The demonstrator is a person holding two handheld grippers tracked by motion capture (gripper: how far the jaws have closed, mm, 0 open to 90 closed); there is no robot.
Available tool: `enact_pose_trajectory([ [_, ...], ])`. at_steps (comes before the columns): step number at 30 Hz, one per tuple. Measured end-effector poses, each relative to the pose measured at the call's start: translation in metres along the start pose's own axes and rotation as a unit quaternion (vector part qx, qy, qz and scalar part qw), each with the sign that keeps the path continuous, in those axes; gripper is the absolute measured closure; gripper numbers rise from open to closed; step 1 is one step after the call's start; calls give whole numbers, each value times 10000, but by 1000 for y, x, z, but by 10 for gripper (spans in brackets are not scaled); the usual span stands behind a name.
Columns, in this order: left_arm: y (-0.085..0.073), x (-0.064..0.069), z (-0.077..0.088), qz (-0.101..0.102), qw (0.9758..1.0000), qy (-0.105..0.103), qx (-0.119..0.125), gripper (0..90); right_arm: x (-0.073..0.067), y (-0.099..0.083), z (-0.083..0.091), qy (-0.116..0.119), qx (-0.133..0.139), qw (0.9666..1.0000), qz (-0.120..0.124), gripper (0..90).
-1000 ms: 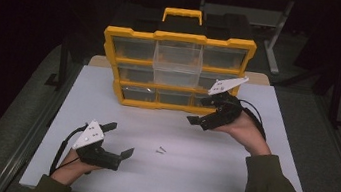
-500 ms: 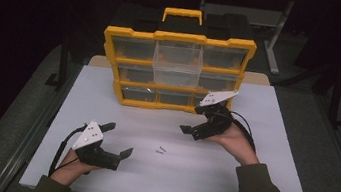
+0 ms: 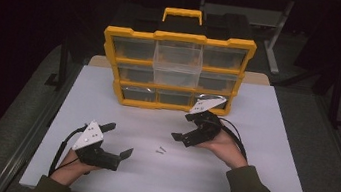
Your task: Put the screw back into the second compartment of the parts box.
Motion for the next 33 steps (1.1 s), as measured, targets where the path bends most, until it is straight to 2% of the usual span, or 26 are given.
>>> enact_pose_trajectory([
  [7,0,0,-1,10,10000,0,9,0,-5,-4,-13,83,-94,9999,4,138],
  [12,0,0,-1,-63,10000,-19,-44,0,-9,-8,-22,138,-166,9998,-2,146],
  [19,0,0,-2,15,10000,-17,-4,0,-11,-12,-36,251,-301,9992,84,223],
  [25,0,-1,-3,6,10000,-39,-11,0,-15,-15,-44,358,-365,9987,-18,390],
  [26,0,-1,-3,16,10000,-41,2,0,-13,-16,-46,306,-415,9986,140,423],
  [28,0,-2,-2,1,10000,-42,18,0,-15,-17,-48,372,-471,9982,15,489],
  [29,0,-1,-2,8,10000,-41,23,0,-12,-18,-50,325,-504,9980,203,512],
  [31,0,-2,-2,12,10000,-43,24,0,-14,-19,-53,358,-552,9977,138,564],
  [33,0,-2,-2,5,10000,-44,13,0,-15,-21,-56,346,-646,9970,249,600],
])
Point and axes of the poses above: each handheld gripper's, and its own axes: z roughly backward along the jaws, y roughly out of its top, x roughly to its right, the point moved 4 cm from there along -z, roughly forward along the jaws, and after that the axes turned 12 degrees about -z, right-handed, at the moved point
